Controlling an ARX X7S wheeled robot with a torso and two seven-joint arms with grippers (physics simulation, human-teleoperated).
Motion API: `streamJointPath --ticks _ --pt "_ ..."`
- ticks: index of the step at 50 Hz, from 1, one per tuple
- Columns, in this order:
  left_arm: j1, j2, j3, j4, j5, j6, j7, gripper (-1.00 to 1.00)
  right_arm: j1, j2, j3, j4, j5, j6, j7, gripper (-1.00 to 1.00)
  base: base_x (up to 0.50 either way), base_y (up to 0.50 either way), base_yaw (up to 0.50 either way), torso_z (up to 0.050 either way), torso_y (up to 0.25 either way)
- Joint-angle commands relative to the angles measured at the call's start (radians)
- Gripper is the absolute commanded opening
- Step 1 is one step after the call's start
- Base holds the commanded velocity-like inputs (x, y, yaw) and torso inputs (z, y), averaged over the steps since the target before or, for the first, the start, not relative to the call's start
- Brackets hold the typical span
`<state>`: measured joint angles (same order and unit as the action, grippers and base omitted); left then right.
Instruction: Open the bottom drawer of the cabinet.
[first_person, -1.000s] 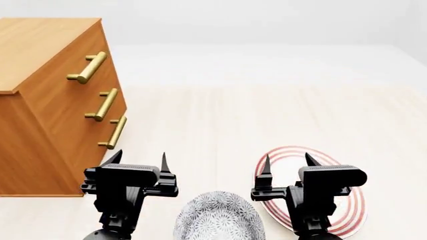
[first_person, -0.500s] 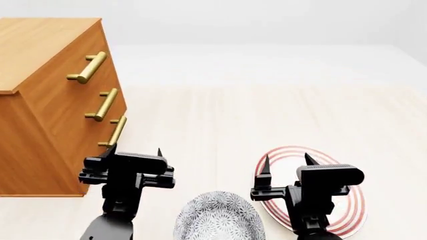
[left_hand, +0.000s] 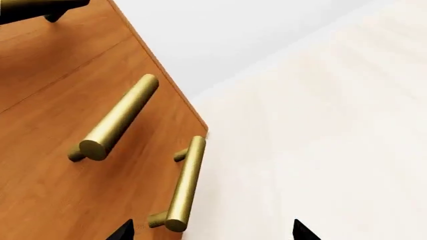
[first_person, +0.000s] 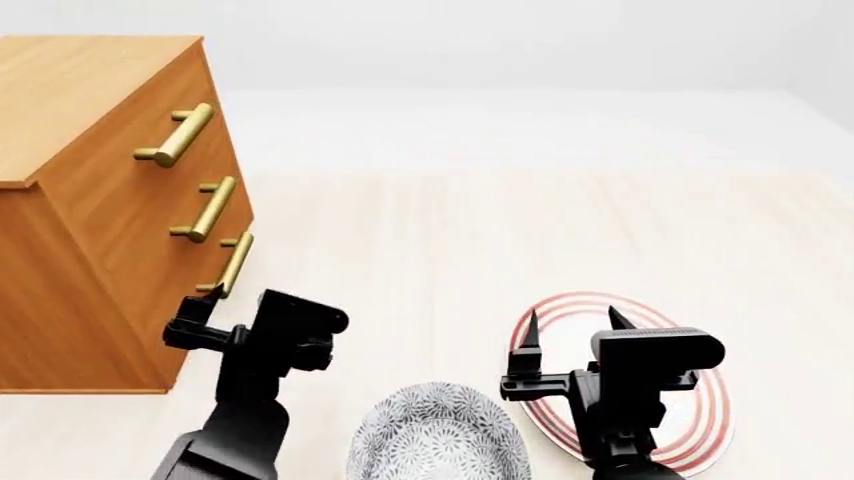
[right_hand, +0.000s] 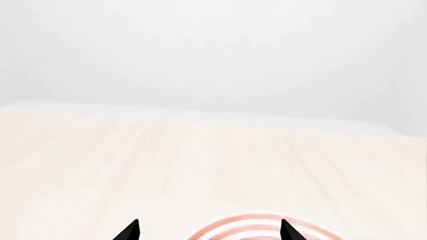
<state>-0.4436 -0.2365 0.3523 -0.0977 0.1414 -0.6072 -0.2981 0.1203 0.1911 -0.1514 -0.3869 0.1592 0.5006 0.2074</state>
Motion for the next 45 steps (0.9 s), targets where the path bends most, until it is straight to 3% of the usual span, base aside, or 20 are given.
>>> streamJointPath --ticks 1,13,16,17,19,20,29,45 --pt "-0.111 0.011 0.057 -0.237 0.043 0.042 -0.02 1.0 0.001 0.004 -0.006 0.005 0.003 -0.004 0.007 1.0 0.0 0.0 0.0 0.0 0.0" --pt "-0.228 0.039 0.078 -0.503 0.055 0.123 -0.055 1.0 0.004 0.008 -0.01 0.014 0.009 -0.009 0.013 1.0 0.0 0.0 0.0 0.0 0.0" --pt "-0.301 0.061 0.092 -0.683 0.063 0.188 -0.079 1.0 0.002 0.009 -0.011 0.014 0.01 -0.011 0.015 1.0 0.0 0.0 0.0 0.0 0.0" --pt "-0.424 0.097 0.106 -0.833 0.067 0.291 -0.115 1.0 0.009 0.008 -0.01 0.018 0.013 -0.006 0.015 1.0 0.0 0.0 0.0 0.0 0.0" --pt "-0.476 0.12 0.112 -1.119 0.063 0.378 -0.132 1.0 0.007 0.009 -0.011 0.019 0.014 -0.015 0.013 1.0 0.0 0.0 0.0 0.0 0.0" --pt "-0.486 0.124 0.112 -1.147 0.062 0.395 -0.135 1.0 0.007 0.01 -0.012 0.019 0.013 -0.015 0.015 1.0 0.0 0.0 0.0 0.0 0.0" --pt "-0.506 0.131 0.125 -1.208 0.052 0.423 -0.143 1.0 0.009 0.012 -0.018 0.031 0.013 -0.02 0.02 1.0 0.0 0.0 0.0 0.0 0.0" --pt "-0.53 0.119 0.219 -1.211 -0.023 0.328 -0.164 1.0 0.004 0.018 -0.024 0.04 0.018 -0.036 0.028 1.0 0.0 0.0 0.0 0.0 0.0"
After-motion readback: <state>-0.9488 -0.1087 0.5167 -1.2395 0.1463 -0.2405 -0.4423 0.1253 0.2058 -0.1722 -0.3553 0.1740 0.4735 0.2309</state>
